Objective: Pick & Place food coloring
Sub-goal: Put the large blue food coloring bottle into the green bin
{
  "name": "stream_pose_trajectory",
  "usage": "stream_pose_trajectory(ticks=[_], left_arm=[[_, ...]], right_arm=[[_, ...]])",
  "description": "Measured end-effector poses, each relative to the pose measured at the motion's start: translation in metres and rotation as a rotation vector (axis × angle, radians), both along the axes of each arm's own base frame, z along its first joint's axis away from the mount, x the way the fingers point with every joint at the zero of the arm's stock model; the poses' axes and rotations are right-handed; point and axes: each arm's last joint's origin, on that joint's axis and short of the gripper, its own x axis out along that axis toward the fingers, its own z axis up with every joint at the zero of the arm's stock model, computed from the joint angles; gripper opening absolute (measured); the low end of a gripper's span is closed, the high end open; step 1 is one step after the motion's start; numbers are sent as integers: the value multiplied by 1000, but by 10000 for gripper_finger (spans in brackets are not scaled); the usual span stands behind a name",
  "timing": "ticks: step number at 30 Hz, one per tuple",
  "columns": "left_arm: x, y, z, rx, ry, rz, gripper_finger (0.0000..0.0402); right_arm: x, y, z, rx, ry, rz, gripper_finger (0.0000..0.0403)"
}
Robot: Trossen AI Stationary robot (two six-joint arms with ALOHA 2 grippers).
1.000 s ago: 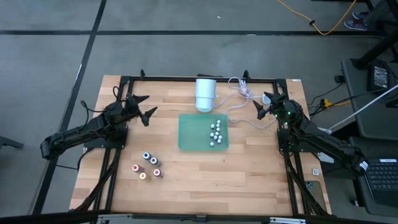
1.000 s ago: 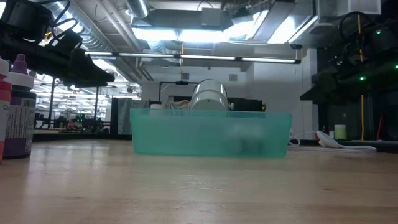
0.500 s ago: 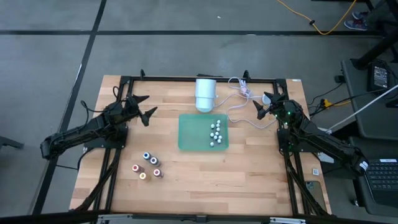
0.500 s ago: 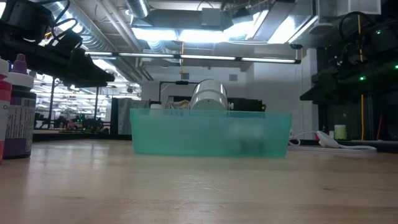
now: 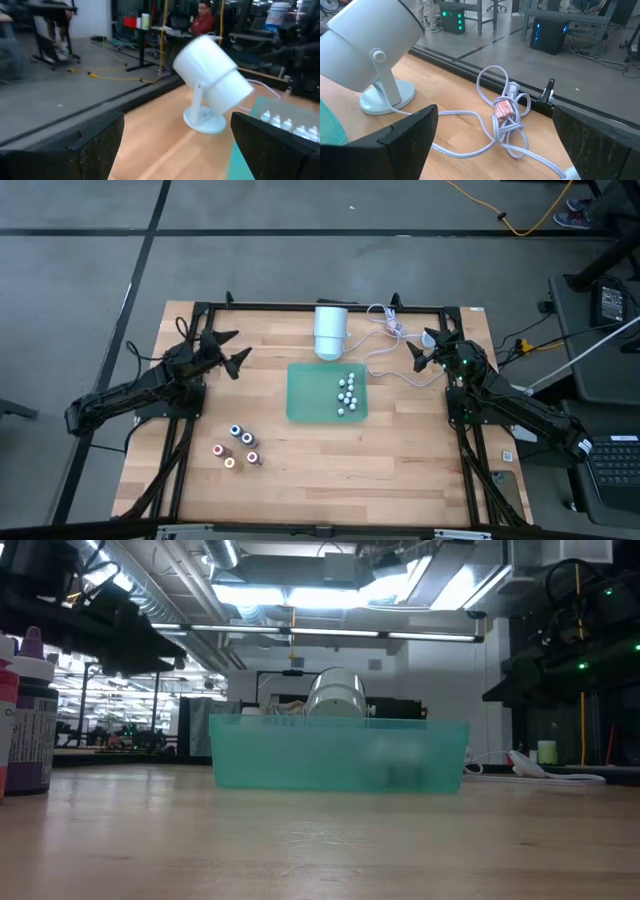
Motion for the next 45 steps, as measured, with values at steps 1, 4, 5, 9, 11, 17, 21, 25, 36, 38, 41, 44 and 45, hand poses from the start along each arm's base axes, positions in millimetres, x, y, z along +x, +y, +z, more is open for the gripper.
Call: stream_pose_trajectory(ticks=[1, 4, 5, 9, 11, 17, 21, 25, 36, 38, 41, 44, 45], left_arm=[[-1, 0, 7, 13, -3, 26, 361], [-6, -2, 36, 74, 17, 118, 361], [-8, -2, 45, 90, 39, 141, 361], [-13, -7, 91, 107, 128, 152, 361], [-13, -10, 113, 70, 161, 129, 361], [4, -11, 173, -117, 181, 128, 361], [25, -12, 204, -239, 205, 126, 361], [42, -14, 223, -331, 294, 150, 361], [86, -35, 224, -603, 612, 88, 361], [98, -40, 217, -645, 667, 35, 361], [116, -46, 206, -668, 753, -16, 361], [135, -52, 192, -652, 849, -62, 361], [141, -54, 187, -650, 880, -75, 361]], right_arm=[[0, 0, 0, 0, 0, 0, 393], [0, 0, 0, 0, 0, 0, 393], [0, 0, 0, 0, 0, 0, 393], [0, 0, 0, 0, 0, 0, 393], [0, 0, 0, 0, 0, 0, 393], [0, 0, 0, 0, -1, 0, 393], [0, 0, 0, 0, 0, 0, 393], [0, 0, 0, 0, 0, 0, 393], [0, 0, 0, 0, 0, 0, 393], [0, 0, 0, 0, 0, 0, 393], [0, 0, 0, 0, 0, 0, 393], [0, 0, 0, 0, 1, 0, 393], [0, 0, 0, 0, 1, 0, 393]])
